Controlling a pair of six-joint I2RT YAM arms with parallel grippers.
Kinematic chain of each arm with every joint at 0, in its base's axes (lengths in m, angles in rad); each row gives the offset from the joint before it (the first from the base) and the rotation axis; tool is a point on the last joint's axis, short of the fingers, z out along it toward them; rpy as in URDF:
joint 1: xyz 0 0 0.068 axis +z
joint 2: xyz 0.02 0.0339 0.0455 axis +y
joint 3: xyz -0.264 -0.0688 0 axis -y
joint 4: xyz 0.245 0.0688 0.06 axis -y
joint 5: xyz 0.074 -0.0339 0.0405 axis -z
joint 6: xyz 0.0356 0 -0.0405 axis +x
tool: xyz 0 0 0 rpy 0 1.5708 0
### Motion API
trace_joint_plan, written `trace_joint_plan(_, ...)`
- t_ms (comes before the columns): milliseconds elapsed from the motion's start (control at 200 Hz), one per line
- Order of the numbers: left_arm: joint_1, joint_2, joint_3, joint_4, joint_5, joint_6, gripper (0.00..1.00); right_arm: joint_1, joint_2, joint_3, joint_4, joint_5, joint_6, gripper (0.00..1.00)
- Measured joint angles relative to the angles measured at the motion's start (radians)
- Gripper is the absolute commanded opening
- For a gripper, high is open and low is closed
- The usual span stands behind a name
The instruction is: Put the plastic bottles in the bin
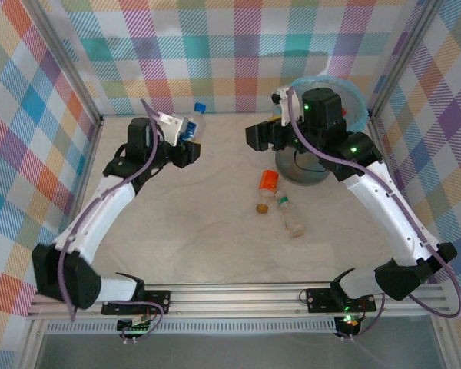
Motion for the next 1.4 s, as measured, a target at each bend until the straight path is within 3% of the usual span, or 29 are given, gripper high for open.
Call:
trace_joint_plan(190, -0.092, -0.134, -0.032, 0.073, 0.089, 0.031, 0.54, 0.000, 0.018, 0.016, 0.116, -0.177, 0.067, 0.82)
trace_joint_plan(420, -0.188, -0.168, -0.039, 0.105, 0.169, 0.055, 0.54, 0.000, 0.069, 0.038, 0.181, -0.296, 0.130, 0.77)
trace_joint_plan(710, -0.238, -0.164, -0.039, 0.104, 0.207, 0.066, 0.55, 0.000, 0.072, 0.038, 0.226, -0.405, 0.168, 0.53)
trace_joint_plan(915, -0.245, -0.146, -0.030, 0.093, 0.218, 0.071, 0.58, 0.000, 0.072, 0.038, 0.225, -0.415, 0.150, 0.28)
trace_joint_plan(1075, -0.249, -0.135, -0.011, 0.086, 0.217, 0.069, 0.66, 0.000, 0.068, 0.044, 0.218, -0.403, 0.126, 0.18)
trace_joint_plan(1270, -0.254, -0.134, 0.010, 0.126, 0.217, 0.041, 0.95, 0.001, 0.055, 0.079, 0.154, -0.309, 0.077, 0.13)
trace_joint_plan(1400, -0.259, -0.132, 0.025, 0.167, 0.202, 0.016, 1.00, 0.000, 0.046, 0.135, 0.097, -0.187, 0.016, 0.12)
